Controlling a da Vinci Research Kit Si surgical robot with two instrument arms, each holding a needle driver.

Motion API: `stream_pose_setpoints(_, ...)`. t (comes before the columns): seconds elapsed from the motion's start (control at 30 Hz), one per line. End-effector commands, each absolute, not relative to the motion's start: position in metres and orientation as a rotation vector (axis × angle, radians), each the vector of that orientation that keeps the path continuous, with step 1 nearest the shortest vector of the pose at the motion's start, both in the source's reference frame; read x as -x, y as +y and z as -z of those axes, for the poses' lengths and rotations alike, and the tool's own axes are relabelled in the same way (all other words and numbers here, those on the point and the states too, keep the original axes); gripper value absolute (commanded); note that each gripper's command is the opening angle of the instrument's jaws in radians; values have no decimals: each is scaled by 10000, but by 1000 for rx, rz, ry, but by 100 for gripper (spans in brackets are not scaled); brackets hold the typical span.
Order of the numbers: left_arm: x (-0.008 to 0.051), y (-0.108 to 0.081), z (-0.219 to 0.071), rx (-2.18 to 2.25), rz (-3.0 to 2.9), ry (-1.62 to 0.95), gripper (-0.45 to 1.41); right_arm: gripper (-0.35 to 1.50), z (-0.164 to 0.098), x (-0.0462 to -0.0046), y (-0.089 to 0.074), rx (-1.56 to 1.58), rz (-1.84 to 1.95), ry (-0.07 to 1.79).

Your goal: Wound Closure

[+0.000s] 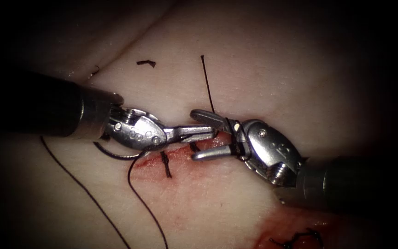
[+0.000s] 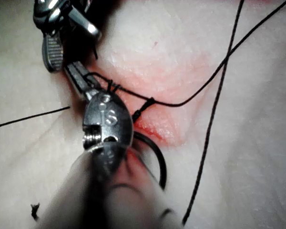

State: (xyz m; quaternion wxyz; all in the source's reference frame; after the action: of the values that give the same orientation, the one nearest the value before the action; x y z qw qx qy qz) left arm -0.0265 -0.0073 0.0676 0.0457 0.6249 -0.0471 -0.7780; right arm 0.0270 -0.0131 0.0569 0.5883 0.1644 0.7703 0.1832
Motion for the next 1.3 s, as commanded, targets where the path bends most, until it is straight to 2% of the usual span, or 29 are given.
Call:
stream_pose_setpoints(0.03, 271, -82, -684, -1887, 2376, -135, -45, 114, -572, -275, -132, -380, -435, 1794)
stream_pose_setpoints(0.43, 279, -110, -670, -1816, 2408, -95, -45, 109, -596, -257, -111, -280, -568, 1632)
stream_pose_setpoints(0.77, 290, -115, -657, -1811, 2427, -89, -45, 103, -610, -258, -112, -244, -589, 1522)
stream_pose_setpoints(0.9, 295, -113, -645, -1815, 2440, -80, -45, 114, -609, -259, -111, -219, -614, 1436)
stream_pose_setpoints(1.3, 303, -85, -650, -1801, 2449, -102, -45, 119, -608, -267, -125, -161, -574, 1393)
